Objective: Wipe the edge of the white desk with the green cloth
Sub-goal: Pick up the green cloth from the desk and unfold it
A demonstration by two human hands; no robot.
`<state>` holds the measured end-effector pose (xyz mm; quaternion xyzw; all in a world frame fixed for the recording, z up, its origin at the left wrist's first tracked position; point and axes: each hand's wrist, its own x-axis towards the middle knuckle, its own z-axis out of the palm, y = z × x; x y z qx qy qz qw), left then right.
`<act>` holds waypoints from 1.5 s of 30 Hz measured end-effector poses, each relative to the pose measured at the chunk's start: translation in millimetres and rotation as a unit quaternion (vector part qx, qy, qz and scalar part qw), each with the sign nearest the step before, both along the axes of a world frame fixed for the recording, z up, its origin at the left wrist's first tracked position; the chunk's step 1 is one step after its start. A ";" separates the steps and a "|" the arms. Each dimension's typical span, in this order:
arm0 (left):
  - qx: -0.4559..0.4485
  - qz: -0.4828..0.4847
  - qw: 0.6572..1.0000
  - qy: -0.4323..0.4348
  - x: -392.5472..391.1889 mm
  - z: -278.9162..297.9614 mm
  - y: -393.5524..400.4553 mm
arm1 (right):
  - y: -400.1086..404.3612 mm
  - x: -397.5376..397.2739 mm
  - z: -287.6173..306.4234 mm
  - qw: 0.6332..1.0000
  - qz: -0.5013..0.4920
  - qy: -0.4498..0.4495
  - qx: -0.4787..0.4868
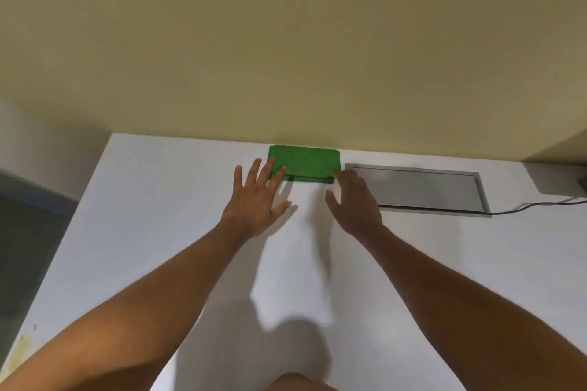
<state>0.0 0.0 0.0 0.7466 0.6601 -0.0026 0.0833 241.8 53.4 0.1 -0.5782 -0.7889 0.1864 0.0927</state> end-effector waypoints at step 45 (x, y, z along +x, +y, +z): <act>-0.197 0.494 0.313 -0.787 43.9 -20.4 -1.1 | -24.8 -68.3 -21.8 0.977 0.017 0.114 -0.178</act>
